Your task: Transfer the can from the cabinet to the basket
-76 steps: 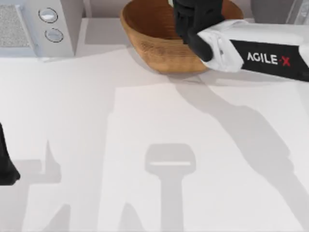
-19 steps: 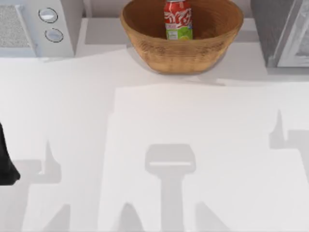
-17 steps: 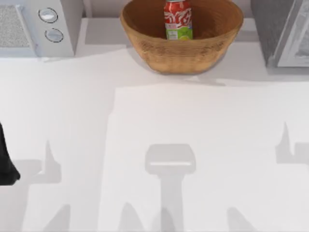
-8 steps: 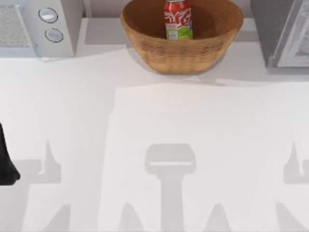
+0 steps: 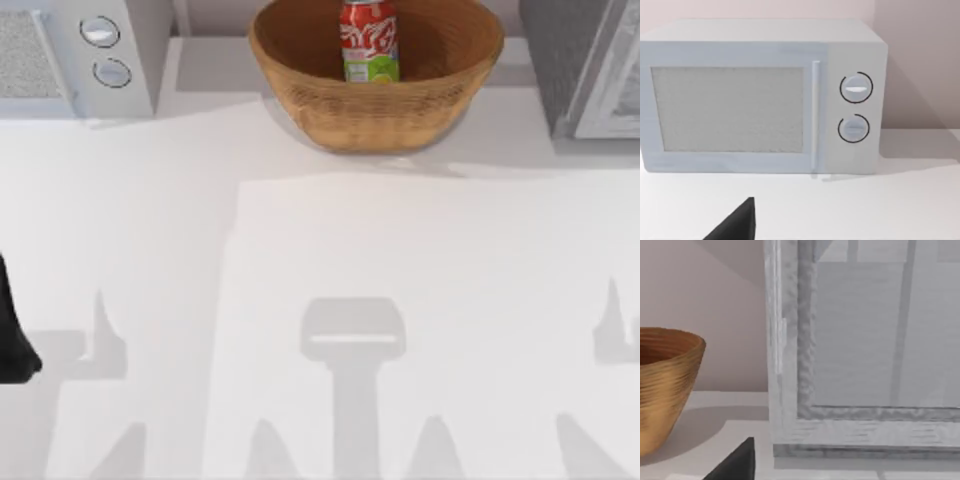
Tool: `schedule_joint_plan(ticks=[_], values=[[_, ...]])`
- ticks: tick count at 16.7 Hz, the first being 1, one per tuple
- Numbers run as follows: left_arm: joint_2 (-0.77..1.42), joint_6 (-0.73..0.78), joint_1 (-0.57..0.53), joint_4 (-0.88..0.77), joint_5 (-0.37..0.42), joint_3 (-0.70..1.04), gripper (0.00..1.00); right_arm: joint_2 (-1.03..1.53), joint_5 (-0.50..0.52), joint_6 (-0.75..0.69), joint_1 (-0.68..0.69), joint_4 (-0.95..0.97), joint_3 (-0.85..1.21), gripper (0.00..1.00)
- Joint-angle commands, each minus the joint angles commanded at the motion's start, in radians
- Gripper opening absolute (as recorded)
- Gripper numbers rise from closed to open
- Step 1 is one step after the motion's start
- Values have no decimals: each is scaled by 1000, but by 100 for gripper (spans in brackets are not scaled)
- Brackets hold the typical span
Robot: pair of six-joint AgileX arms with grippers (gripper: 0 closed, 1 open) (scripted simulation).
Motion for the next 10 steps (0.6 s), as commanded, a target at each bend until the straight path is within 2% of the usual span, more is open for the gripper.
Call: schedule_joint_plan(ticks=[10], values=[[0,0,0,0,0,0,100,880,-554,16,-574,670,197,100]])
